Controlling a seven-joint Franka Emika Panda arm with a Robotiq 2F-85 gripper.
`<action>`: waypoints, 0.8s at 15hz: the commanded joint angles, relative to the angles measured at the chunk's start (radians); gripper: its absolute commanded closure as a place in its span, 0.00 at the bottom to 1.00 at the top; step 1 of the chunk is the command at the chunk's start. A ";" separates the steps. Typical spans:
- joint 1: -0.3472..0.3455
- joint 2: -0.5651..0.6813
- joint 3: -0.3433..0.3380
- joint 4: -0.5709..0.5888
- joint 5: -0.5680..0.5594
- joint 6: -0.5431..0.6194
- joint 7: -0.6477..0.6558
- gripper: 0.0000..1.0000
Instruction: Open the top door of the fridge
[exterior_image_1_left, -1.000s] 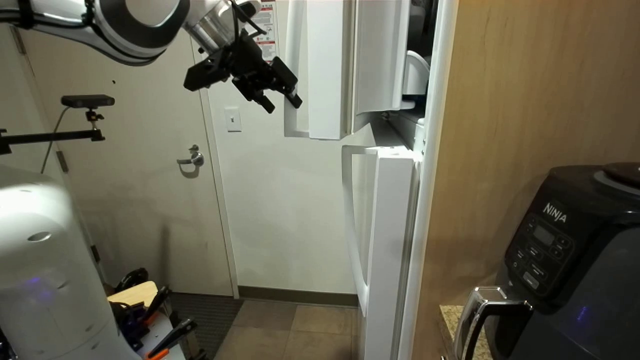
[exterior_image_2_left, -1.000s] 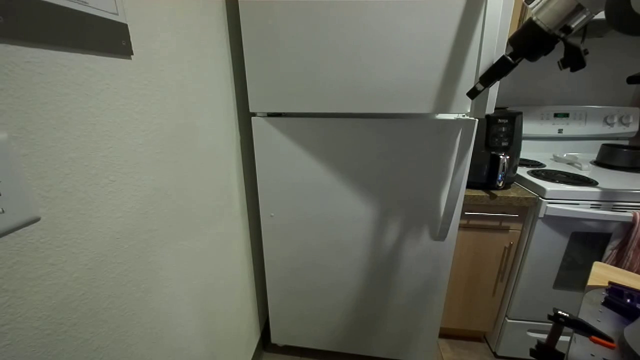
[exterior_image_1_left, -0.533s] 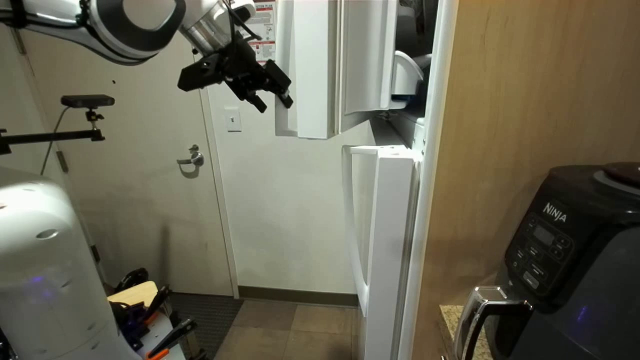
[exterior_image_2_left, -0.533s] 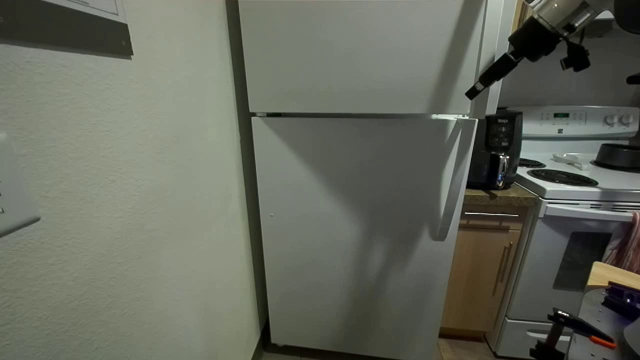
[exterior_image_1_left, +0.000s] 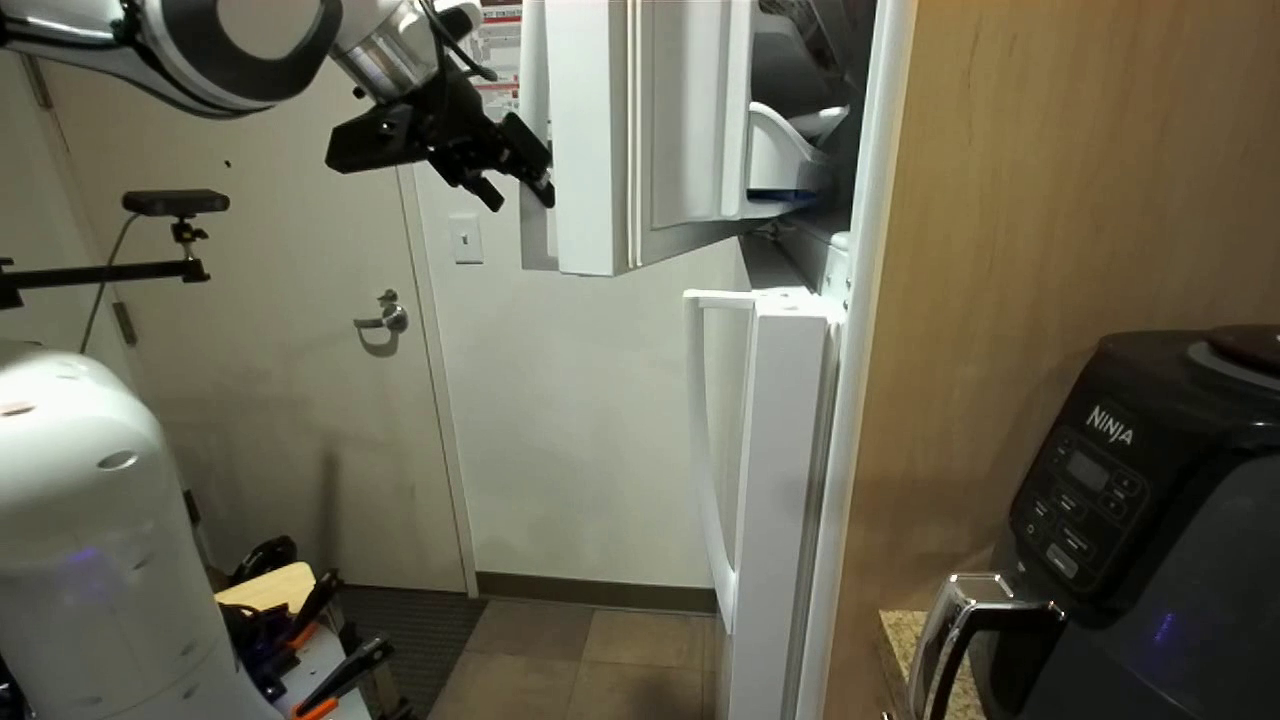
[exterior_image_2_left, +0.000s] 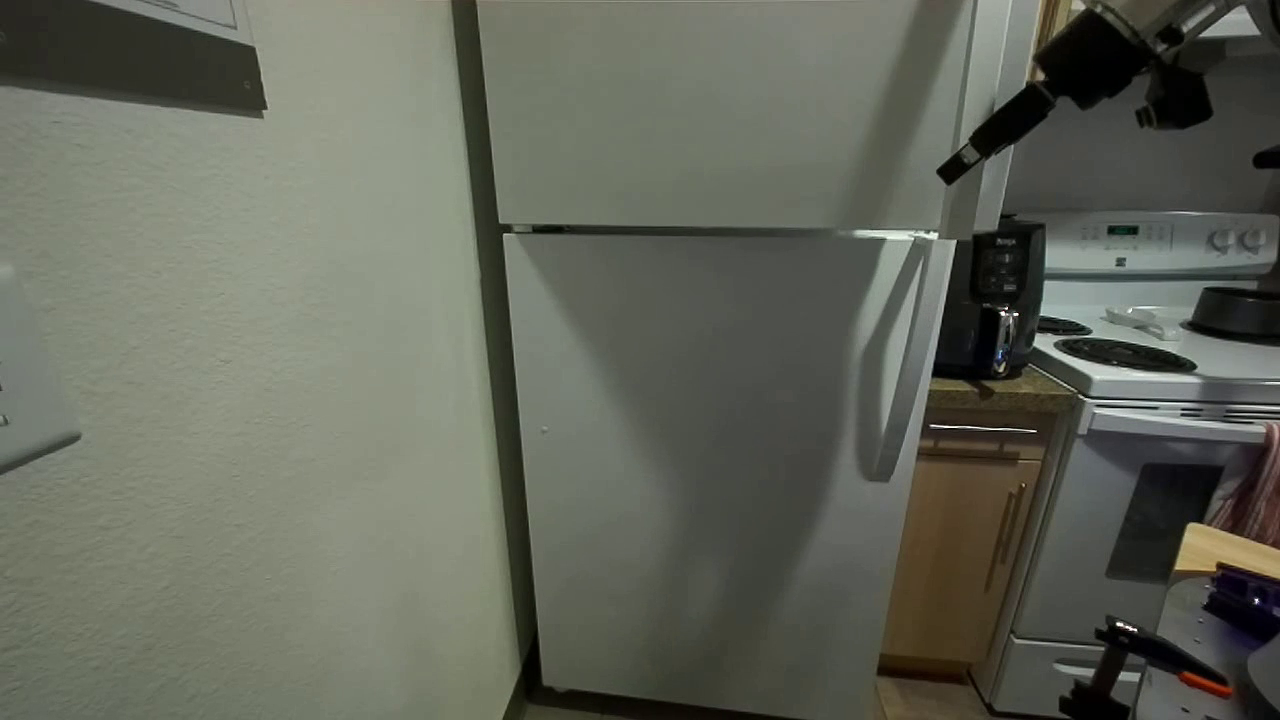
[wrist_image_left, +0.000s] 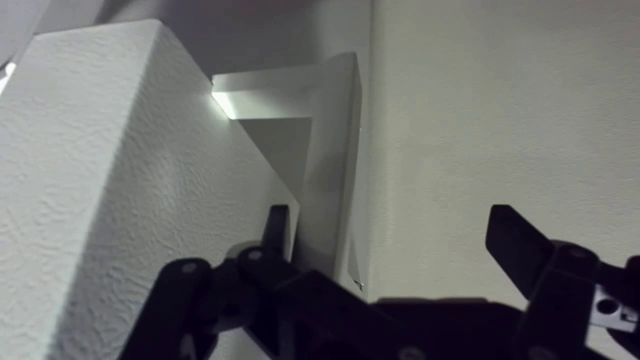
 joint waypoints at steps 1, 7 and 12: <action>0.046 -0.059 -0.017 0.002 0.055 -0.045 -0.037 0.00; 0.113 -0.178 -0.028 0.031 0.122 -0.183 -0.041 0.00; 0.149 -0.261 -0.038 0.098 0.185 -0.335 -0.052 0.00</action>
